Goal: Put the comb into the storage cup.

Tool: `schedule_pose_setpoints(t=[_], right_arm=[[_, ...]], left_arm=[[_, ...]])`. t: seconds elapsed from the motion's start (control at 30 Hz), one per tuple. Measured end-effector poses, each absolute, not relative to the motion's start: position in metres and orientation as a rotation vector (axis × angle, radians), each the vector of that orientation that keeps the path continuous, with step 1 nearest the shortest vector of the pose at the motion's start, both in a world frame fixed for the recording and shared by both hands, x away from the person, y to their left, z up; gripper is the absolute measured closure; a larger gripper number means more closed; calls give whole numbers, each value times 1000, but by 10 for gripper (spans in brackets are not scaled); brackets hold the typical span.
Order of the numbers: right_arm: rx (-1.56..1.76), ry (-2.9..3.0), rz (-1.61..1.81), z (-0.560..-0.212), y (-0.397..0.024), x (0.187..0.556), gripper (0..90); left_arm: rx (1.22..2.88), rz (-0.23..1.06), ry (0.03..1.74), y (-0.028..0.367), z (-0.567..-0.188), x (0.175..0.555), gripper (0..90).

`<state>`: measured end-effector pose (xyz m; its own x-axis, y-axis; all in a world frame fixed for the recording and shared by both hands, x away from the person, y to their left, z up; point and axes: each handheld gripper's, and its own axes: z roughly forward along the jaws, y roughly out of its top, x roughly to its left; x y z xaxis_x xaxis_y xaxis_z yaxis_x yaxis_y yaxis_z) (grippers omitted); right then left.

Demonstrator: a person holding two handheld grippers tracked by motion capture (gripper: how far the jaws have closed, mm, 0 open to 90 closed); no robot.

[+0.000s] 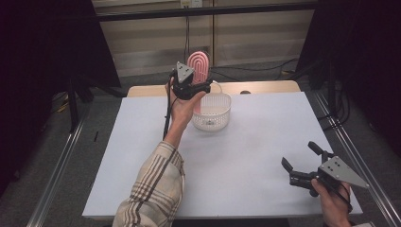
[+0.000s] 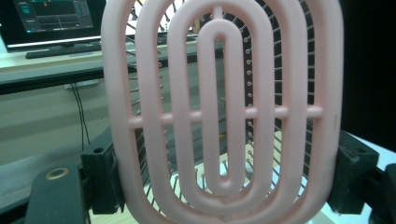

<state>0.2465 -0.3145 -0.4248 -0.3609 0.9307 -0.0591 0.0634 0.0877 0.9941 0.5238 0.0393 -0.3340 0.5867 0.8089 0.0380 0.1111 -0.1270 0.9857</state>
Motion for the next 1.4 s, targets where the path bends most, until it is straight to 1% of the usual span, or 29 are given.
schedule_pose_setpoints(t=[0.8,1.2,1.4], right_arm=[[1013,1572,1372,-425,-314,247,0],[1011,1574,1369,-425,-314,247,0],[1013,1574,1372,-425,-314,246,0]], left_arm=[[1634,712,821,39,-354,523,189],[1642,739,821,41,-363,521,189],[1643,732,835,44,-368,522,188]])
